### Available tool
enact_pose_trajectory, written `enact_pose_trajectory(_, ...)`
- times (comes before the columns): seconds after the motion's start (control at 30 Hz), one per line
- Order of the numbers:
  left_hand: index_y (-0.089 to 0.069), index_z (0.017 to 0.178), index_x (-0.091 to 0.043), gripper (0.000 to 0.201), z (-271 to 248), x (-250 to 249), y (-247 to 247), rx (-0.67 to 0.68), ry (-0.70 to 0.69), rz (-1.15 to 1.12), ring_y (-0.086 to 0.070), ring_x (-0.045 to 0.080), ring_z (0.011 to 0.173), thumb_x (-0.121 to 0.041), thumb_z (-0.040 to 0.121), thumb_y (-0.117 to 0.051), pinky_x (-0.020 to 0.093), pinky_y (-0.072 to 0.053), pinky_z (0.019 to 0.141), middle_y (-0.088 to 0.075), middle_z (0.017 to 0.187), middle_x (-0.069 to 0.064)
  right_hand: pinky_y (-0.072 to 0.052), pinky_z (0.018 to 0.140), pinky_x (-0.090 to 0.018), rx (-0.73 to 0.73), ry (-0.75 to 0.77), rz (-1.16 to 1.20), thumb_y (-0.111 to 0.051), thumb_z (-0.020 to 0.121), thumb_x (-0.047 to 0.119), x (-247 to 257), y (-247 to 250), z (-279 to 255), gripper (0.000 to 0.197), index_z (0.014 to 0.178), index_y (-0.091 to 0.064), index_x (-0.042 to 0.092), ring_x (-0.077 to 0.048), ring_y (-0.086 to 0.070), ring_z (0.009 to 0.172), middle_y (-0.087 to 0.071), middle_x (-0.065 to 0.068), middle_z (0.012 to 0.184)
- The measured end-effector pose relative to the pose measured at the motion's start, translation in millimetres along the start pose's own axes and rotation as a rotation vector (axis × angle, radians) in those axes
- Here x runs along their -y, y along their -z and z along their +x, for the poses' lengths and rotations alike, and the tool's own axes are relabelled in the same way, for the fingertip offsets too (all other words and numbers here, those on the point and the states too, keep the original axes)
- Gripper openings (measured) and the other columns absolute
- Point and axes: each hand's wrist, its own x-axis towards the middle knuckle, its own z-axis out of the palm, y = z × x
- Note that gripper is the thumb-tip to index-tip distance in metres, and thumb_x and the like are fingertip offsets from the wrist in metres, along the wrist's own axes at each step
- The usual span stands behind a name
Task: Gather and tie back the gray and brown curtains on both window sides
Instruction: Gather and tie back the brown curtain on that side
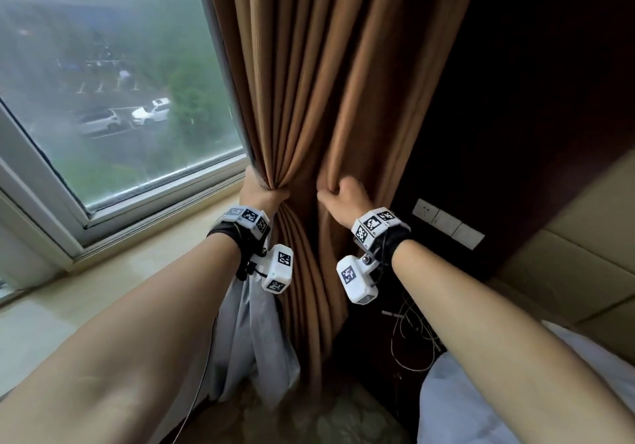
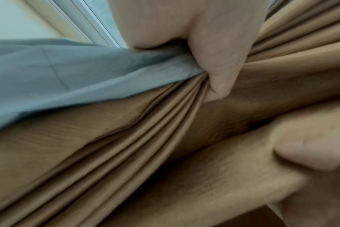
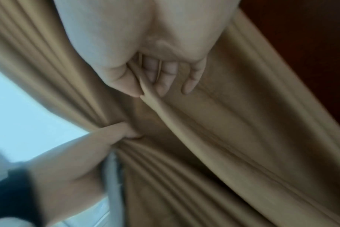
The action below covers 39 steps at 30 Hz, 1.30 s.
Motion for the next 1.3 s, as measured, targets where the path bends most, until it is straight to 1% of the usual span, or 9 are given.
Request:
enact_pose_trajectory(0.17, -0.061, 0.097, -0.008, 0.053, 9.5, 6.0, 8.0, 0.227, -0.112, -0.072, -0.059, -0.012, 0.076, 0.004, 0.046, -0.064, 0.015, -0.052, 0.069, -0.062, 0.098, 0.008, -0.034, 0.063, -0.025, 0.086, 0.033, 0.028, -0.061, 0.092, 0.022, 25.3, -20.3, -1.9, 0.020, 0.076, -0.056, 0.011, -0.018, -0.053, 0.067, -0.058, -0.007, 0.071)
enact_pose_trajectory(0.37, -0.046, 0.136, 0.003, 0.106, 21.6, 24.6, 12.8, 0.408, -0.112, 0.083, -0.057, 0.015, 0.124, -0.023, 0.047, -0.096, 0.032, -0.046, 0.105, -0.061, 0.132, 0.010, -0.047, 0.091, -0.033, 0.067, 0.021, 0.032, -0.050, 0.089, 0.006, 34.3, -35.5, 6.5, 0.030, 0.115, -0.063, 0.003, -0.033, -0.062, 0.107, -0.068, -0.019, 0.113)
enact_pose_trajectory(0.5, -0.050, 0.131, -0.003, 0.092, 10.4, 16.2, 6.5, 0.276, -0.138, 0.029, -0.063, 0.009, 0.110, -0.015, 0.049, -0.090, 0.028, -0.052, 0.092, -0.065, 0.120, 0.009, -0.047, 0.097, -0.033, 0.113, 0.064, 0.141, -0.042, 0.088, -0.006, 27.9, -34.0, 8.1, 0.037, 0.114, -0.067, 0.005, -0.025, -0.062, 0.108, -0.069, -0.014, 0.115)
enact_pose_trajectory(0.63, -0.048, 0.125, -0.024, 0.082, 1.4, 13.3, 1.7, 0.026, 0.032, 0.263, -0.061, 0.013, 0.094, -0.044, 0.049, -0.071, 0.026, -0.044, 0.077, -0.064, 0.106, -0.004, -0.041, 0.093, -0.016, 0.248, 0.087, 0.289, -0.038, 0.085, -0.019, 20.0, -29.4, 11.0, 0.047, 0.121, -0.064, -0.002, -0.009, -0.057, 0.102, -0.066, -0.005, 0.111)
enact_pose_trajectory(0.73, -0.049, 0.124, -0.024, 0.074, 0.1, 7.3, -6.7, -0.008, 0.074, 0.280, -0.057, 0.016, 0.093, -0.043, 0.054, -0.063, 0.026, -0.039, 0.075, -0.061, 0.101, -0.007, -0.042, 0.102, -0.026, 0.243, 0.052, 0.335, -0.041, 0.084, -0.021, 6.6, -26.4, 18.5, 0.046, 0.122, -0.062, -0.005, -0.014, -0.059, 0.101, -0.066, -0.014, 0.116)
enact_pose_trajectory(0.87, -0.049, 0.124, -0.025, 0.069, 0.5, 5.2, -15.4, -0.046, 0.118, 0.317, -0.059, 0.025, 0.097, -0.037, 0.056, -0.059, 0.028, -0.038, 0.075, -0.061, 0.100, -0.003, -0.046, 0.080, -0.010, 0.049, -0.094, 0.169, -0.056, 0.089, -0.003, -31.4, -7.4, 38.8, 0.032, 0.115, -0.069, 0.008, -0.015, -0.059, 0.093, -0.071, -0.008, 0.111)
enact_pose_trajectory(1.0, -0.050, 0.122, -0.025, 0.069, -4.4, 3.4, -24.3, -0.111, 0.165, 0.310, -0.060, 0.028, 0.097, -0.033, 0.054, -0.059, 0.029, -0.039, 0.074, -0.060, 0.098, -0.002, -0.053, 0.096, -0.045, -0.131, -0.329, 0.261, -0.059, 0.081, 0.013, -103.0, 14.7, 93.9, 0.045, 0.126, -0.059, 0.015, -0.032, -0.063, 0.110, -0.065, -0.012, 0.121)
enact_pose_trajectory(1.13, -0.051, 0.126, -0.022, 0.068, -8.0, -2.2, -36.0, -0.152, 0.185, 0.294, -0.060, 0.030, 0.106, -0.029, 0.059, -0.064, 0.029, -0.039, 0.078, -0.063, 0.109, 0.003, -0.046, 0.106, -0.039, -0.193, -0.377, 0.320, -0.066, 0.078, 0.026, -103.3, 58.9, 103.0, 0.080, 0.147, -0.030, 0.010, -0.029, -0.050, 0.129, -0.043, -0.011, 0.148)
enact_pose_trajectory(1.3, -0.053, 0.127, -0.022, 0.076, -6.1, -4.0, -46.1, -0.174, 0.187, 0.308, -0.057, 0.022, 0.097, -0.032, 0.052, -0.061, 0.028, -0.039, 0.079, -0.057, 0.100, -0.003, -0.050, 0.092, -0.034, -0.169, -0.301, 0.290, -0.072, 0.073, 0.033, -92.8, 76.0, 112.1, 0.062, 0.130, -0.057, 0.015, -0.025, -0.064, 0.098, -0.066, -0.004, 0.113)
